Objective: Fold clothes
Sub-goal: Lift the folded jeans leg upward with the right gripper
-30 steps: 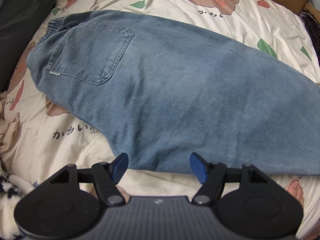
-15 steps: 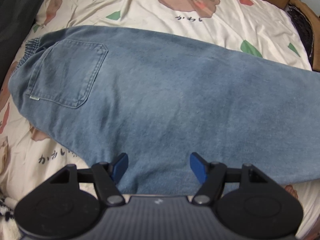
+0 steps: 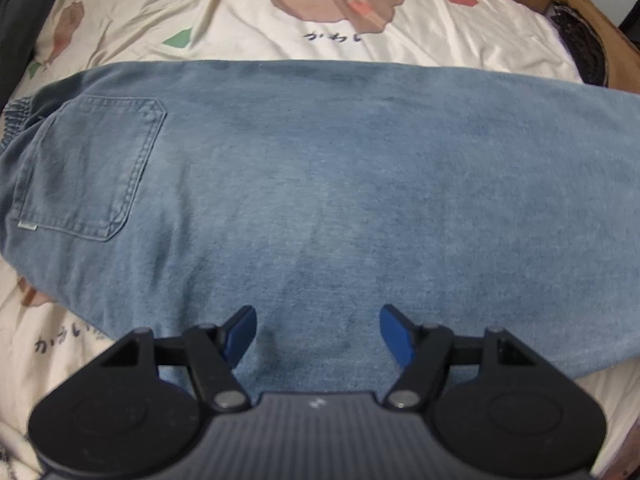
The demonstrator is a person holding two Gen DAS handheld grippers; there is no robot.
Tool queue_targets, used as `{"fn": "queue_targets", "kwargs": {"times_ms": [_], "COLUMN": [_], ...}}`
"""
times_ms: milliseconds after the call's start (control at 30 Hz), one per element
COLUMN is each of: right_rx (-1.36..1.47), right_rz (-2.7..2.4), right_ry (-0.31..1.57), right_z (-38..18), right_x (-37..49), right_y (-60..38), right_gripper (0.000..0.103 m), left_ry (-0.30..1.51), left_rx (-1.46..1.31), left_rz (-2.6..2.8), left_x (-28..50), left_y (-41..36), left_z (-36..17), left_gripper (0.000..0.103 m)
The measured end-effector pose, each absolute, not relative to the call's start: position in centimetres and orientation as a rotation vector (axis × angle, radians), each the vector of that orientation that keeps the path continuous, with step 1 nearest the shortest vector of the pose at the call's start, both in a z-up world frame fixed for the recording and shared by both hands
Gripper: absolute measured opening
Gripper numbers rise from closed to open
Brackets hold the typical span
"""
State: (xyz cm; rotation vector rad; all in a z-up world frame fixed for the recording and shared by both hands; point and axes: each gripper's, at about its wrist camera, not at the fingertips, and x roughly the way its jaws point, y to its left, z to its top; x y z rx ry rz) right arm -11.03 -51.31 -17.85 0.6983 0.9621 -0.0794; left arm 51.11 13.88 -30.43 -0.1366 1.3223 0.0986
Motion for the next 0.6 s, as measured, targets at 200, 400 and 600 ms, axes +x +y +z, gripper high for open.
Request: {"fn": "queue_targets", "kwargs": {"times_ms": [200,400,600], "right_rx": [0.661,0.618,0.567], "right_rz": [-0.126,-0.181,-0.247], "right_ry": [0.947,0.933,0.901], "right_z": [-15.6,-13.2,-9.6], "right_x": [-11.2,-11.9,-12.0], "right_y": [-53.2,-55.7,-58.2], "right_gripper": [0.008,0.008,0.008], "left_ry": [1.300,1.281,1.255], "left_rx": [-0.172,-0.197,-0.264], "left_rz": [0.011,-0.118,-0.268], "left_x": [51.8,52.6,53.5], "left_y": [12.8,10.9,9.3], "left_z": [-30.1,-29.9,-29.9], "left_gripper": [0.070,0.061,0.032]}}
